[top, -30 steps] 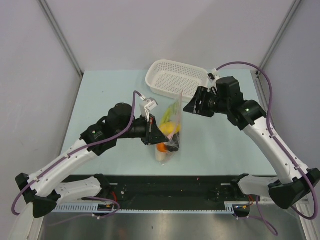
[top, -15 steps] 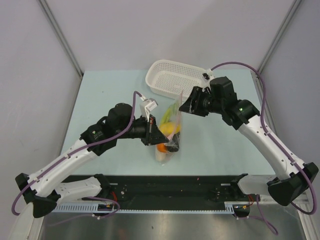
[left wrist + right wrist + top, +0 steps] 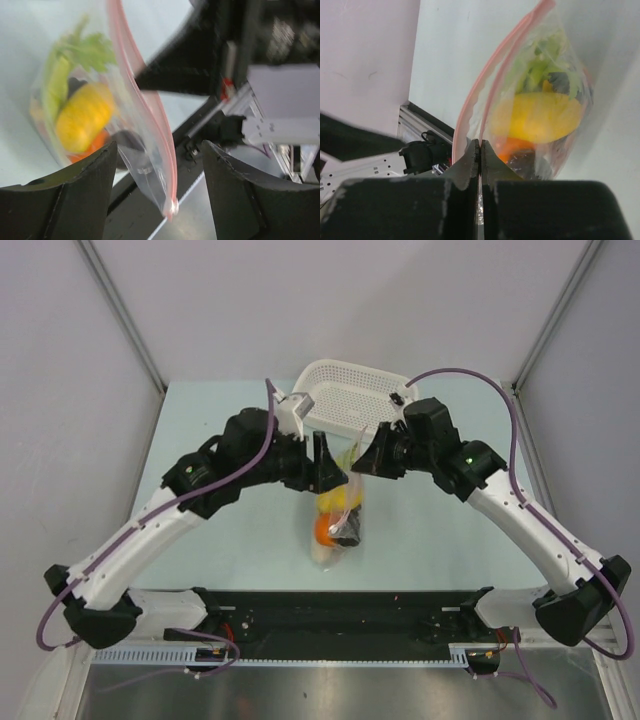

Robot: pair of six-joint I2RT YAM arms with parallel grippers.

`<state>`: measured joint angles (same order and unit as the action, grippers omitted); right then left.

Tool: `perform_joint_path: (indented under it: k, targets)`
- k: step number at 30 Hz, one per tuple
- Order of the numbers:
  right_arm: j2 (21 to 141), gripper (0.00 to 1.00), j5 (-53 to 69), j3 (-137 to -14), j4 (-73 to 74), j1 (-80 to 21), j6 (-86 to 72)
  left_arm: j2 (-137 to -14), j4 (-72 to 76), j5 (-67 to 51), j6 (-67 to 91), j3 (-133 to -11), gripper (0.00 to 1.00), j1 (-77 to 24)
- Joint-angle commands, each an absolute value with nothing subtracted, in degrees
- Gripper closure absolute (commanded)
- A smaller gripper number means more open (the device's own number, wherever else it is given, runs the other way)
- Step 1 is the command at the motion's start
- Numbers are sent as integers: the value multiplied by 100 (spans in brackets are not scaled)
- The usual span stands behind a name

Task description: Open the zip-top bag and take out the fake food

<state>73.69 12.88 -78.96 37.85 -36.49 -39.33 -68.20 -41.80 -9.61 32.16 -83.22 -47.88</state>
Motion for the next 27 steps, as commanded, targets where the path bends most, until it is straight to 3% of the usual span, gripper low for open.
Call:
perform_joint_path:
  k: [1, 7, 13, 16, 17, 19, 27]
  targets:
    - [7216, 100, 1090, -8279, 3902, -3867, -4104, -7663, -4816, -44, 3323, -9008, 28, -4772]
    - [7198, 100, 985, -8314, 3990, -3937, -4245, -8358, -5089, 588, 3243, -9589, 31, -4816]
    - [7075, 100, 756, -8367, 4174, -3946, -4175, -8587, -5212, 853, 3103, -9589, 50, -4816]
    - [7023, 100, 721, -8367, 4236, -3955, -4105, -8762, -5203, 704, 2945, -9624, 70, -4808]
    - [7022, 100, 729, -8402, 4323, -3946, -4052, -8797, -5229, 703, 2918, -9676, 88, -4808]
    - [7092, 100, 537, -8490, 4613, -3911, -3824, -8859, -5291, 651, 2822, -9747, 100, -4790]
    - [7233, 91, -649, -8639, 6318, -3779, -2822, -7744, -4485, 475, 2628, -9203, 100, -4755]
